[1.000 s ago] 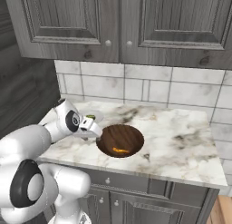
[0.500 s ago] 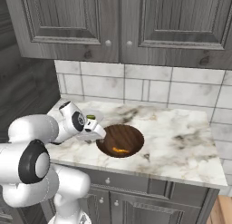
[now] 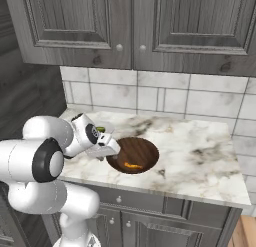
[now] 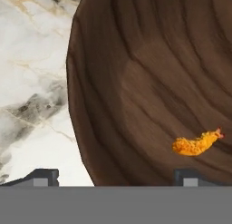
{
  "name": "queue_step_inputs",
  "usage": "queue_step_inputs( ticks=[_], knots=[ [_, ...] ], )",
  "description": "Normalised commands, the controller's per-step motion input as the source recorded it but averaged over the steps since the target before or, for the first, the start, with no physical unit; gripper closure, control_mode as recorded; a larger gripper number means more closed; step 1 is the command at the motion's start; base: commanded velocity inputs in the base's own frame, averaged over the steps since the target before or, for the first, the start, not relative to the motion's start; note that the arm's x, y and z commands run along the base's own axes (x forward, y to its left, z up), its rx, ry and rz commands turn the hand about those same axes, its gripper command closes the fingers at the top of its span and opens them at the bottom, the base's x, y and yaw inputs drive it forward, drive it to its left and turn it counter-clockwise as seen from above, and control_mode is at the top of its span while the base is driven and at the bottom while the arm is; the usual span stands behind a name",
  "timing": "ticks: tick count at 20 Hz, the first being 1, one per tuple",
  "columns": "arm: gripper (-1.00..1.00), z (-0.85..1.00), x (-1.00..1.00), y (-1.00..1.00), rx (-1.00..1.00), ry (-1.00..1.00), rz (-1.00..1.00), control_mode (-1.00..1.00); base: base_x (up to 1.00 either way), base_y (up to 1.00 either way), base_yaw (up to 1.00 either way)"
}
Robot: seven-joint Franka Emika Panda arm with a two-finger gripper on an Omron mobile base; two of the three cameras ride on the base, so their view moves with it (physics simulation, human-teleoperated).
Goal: Remove the kiwi from the bowl and place it on the small plate. Then place the bowl with only the shrimp in the microwave, close the door, and press the start button to microwave the shrimp.
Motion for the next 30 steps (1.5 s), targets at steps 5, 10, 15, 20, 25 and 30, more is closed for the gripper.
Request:
queue_step_inputs(
  ticks=[5, 10, 15, 20, 25, 30],
  knots=[
    [-1.00, -0.20, 0.01, -0.08, 0.00, 0.01, 0.01, -1.00, 0.00, 0.00, 0.00],
    [-1.00, -0.11, 0.00, -0.21, 0.00, 0.00, 0.01, -1.00, 0.00, 0.00, 0.00],
    [1.00, -0.03, 0.00, -0.32, 0.00, 0.00, 0.00, -1.00, 0.00, 0.00, 0.00],
    [1.00, 0.00, 0.00, -0.28, 0.00, 0.00, 0.03, -1.00, 0.00, 0.00, 0.00],
    [1.00, 0.04, 0.00, -0.03, 0.00, 0.00, 0.03, -1.00, 0.00, 0.00, 0.00],
    [1.00, 0.70, -0.49, 0.25, -0.06, -0.15, 0.01, -1.00, 0.00, 0.00, 0.00]
  ],
)
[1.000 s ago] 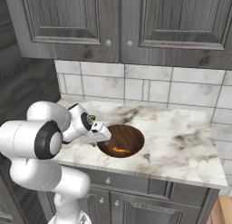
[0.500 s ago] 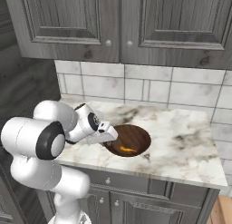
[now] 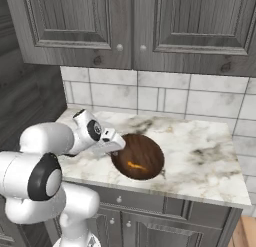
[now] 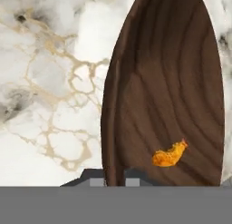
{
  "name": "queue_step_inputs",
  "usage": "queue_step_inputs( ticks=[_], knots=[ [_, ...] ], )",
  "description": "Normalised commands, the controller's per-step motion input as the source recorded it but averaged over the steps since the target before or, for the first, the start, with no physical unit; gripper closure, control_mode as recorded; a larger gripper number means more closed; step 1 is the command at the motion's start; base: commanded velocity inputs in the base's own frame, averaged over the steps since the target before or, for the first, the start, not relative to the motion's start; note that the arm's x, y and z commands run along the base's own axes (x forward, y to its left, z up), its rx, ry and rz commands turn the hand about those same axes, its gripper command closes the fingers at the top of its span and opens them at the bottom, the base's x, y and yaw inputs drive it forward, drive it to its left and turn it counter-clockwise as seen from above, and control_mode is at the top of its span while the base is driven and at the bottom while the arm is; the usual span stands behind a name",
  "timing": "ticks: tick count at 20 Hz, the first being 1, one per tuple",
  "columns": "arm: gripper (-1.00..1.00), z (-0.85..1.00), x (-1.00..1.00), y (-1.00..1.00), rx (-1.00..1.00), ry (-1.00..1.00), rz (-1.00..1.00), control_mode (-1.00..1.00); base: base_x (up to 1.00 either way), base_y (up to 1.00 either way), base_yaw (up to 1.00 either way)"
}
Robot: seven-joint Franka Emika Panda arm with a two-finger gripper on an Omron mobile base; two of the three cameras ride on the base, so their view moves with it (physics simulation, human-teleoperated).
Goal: Remove the kiwi from the bowl and place it on the small plate. Then place the bowl with only the shrimp in the microwave, close the door, and press the start button to microwave the shrimp.
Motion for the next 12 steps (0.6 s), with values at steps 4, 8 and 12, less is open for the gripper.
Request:
queue_step_inputs(
  ticks=[4, 8, 12],
  knots=[
    [1.00, 1.00, -0.68, 0.42, -0.12, -0.19, 0.06, -1.00, 0.00, 0.00, 0.00],
    [1.00, 0.97, -0.57, 0.33, -0.15, -0.10, 0.06, -1.00, 0.00, 0.00, 0.00],
    [1.00, 0.90, -0.46, 0.21, -0.16, 0.00, 0.12, -1.00, 0.00, 0.00, 0.00]
  ],
)
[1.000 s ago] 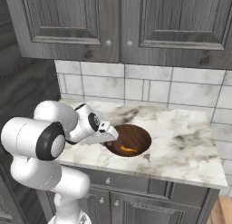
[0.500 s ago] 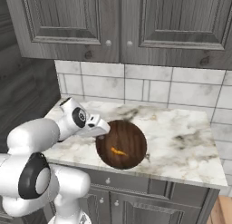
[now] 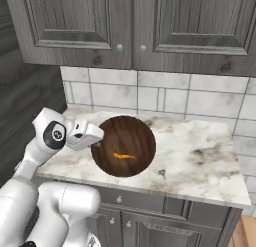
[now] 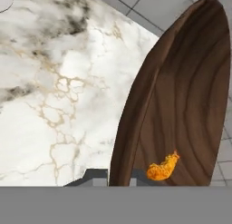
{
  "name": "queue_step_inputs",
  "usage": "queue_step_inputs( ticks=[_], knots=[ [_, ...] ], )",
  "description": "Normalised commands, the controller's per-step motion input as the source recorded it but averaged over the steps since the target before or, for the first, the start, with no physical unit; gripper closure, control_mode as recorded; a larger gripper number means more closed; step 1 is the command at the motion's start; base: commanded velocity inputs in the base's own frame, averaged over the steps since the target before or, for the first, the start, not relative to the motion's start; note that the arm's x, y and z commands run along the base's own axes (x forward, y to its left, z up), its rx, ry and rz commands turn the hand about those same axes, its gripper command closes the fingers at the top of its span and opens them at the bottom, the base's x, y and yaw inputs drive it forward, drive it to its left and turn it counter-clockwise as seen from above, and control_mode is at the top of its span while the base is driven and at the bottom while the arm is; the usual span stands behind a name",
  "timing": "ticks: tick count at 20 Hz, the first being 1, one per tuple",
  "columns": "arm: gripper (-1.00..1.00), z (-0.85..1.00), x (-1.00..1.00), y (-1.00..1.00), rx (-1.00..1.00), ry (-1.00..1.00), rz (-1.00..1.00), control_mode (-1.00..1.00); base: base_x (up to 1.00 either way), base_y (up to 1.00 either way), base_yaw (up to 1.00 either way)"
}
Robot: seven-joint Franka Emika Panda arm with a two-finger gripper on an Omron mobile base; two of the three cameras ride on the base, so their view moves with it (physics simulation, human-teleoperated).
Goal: Remove the kiwi from the bowl and place it on the small plate. Then place the bowl with only the shrimp in the microwave, close the door, and press the start button to microwave the shrimp.
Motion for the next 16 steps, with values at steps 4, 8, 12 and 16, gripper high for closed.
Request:
queue_step_inputs(
  ticks=[4, 8, 12, 16],
  knots=[
    [1.00, 0.82, -0.61, 0.22, -0.15, 0.08, 0.17, -1.00, 0.00, 0.00, 0.00],
    [1.00, 0.80, -0.44, 0.25, -0.14, 0.23, 0.20, -1.00, 0.00, 0.00, 0.00],
    [1.00, 0.58, -0.45, 0.37, -0.14, 0.24, 0.20, -1.00, 0.00, 0.00, 0.00],
    [1.00, 0.43, -0.30, 0.43, -0.13, 0.27, 0.22, -1.00, 0.00, 0.00, 0.00]
  ],
)
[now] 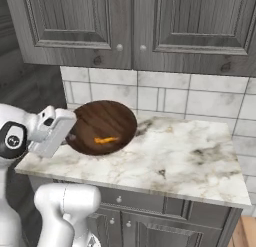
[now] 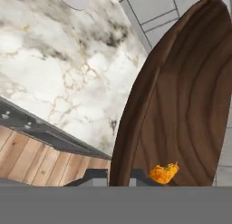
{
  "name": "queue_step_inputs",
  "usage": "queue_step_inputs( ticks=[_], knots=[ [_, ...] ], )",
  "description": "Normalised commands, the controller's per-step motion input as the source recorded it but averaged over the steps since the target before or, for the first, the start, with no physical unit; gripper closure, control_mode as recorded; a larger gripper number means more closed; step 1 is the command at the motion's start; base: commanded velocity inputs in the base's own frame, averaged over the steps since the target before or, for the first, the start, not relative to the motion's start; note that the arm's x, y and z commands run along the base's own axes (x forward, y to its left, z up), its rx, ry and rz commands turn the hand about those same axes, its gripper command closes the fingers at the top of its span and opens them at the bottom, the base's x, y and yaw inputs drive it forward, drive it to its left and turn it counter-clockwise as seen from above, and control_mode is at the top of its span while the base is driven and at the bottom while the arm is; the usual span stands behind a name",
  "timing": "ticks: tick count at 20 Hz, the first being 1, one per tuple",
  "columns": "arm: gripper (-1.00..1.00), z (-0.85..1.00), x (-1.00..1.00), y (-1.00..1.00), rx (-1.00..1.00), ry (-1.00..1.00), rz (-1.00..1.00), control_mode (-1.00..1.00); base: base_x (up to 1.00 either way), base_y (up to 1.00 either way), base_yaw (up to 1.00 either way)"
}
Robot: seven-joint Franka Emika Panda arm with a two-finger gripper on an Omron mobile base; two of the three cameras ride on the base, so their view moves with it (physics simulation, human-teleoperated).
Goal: Remove the kiwi from the bowl and place it on the small plate. Then place the bowl with only the shrimp in the microwave, close the door, and press the start button to microwave the shrimp.
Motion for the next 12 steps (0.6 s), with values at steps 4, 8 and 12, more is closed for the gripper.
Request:
queue_step_inputs(
  ticks=[4, 8, 12],
  knots=[
    [1.00, 0.42, -0.45, 0.36, -0.07, 0.26, 0.22, -1.00, 0.00, 0.00, 0.00],
    [1.00, 0.32, -0.30, 0.25, -0.02, 0.30, 0.16, -1.00, 0.00, 0.00, 0.00],
    [1.00, -0.13, -0.07, 0.01, 0.00, 0.21, 0.02, -1.00, 0.00, 0.00, 0.00]
  ],
)
